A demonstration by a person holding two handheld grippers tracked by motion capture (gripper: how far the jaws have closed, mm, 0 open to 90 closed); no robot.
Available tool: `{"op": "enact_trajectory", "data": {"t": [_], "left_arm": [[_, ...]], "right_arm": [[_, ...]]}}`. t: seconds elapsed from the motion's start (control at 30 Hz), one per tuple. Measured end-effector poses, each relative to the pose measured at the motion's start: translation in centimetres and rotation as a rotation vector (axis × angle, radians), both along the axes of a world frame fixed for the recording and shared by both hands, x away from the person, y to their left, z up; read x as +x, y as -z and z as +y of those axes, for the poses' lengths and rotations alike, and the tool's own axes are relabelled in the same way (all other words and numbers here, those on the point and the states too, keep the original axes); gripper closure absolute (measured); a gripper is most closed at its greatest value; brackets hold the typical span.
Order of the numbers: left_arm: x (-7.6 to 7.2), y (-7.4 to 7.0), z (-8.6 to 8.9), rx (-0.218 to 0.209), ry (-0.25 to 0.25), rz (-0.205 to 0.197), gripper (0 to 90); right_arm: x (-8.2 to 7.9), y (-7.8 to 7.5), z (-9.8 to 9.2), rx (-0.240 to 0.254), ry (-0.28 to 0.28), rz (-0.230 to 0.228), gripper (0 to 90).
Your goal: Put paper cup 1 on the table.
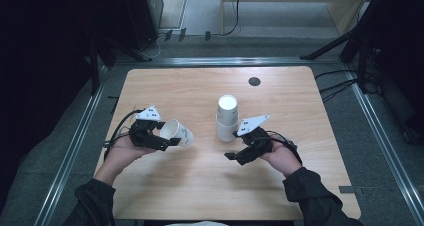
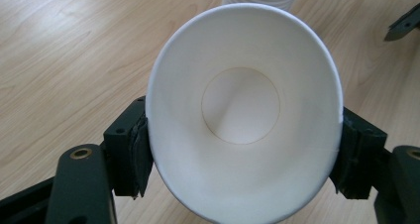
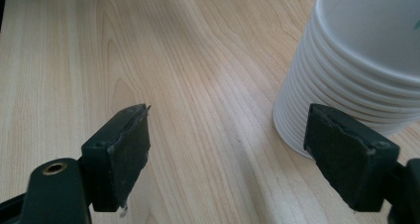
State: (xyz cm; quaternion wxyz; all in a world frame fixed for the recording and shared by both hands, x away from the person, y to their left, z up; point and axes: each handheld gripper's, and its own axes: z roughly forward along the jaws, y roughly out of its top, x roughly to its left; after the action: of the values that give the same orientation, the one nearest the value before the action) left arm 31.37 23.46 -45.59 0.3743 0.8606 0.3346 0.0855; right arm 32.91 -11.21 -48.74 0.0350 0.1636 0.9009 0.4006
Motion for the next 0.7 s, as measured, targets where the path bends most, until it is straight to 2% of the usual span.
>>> {"op": "enact_trajectory", "data": {"t": [0.1,0.4,0.7], "left_arm": [[0.1,0.3,0.5,0.026,-0.021,0.000,25.3],[0.7,0.8,2.1,0.060,-0.076,-0.001,25.0],[1.1,0.7,3.8,0.056,-0.143,0.001,24.9]], "right_arm": [[0.1,0.0,0.0,-0.001,0.002,0.002,18.1],[0.2,0.1,0.2,-0.009,-0.004,0.004,18.1],[0.1,0.2,0.3,-0.021,-0.014,0.003,18.1]]}}
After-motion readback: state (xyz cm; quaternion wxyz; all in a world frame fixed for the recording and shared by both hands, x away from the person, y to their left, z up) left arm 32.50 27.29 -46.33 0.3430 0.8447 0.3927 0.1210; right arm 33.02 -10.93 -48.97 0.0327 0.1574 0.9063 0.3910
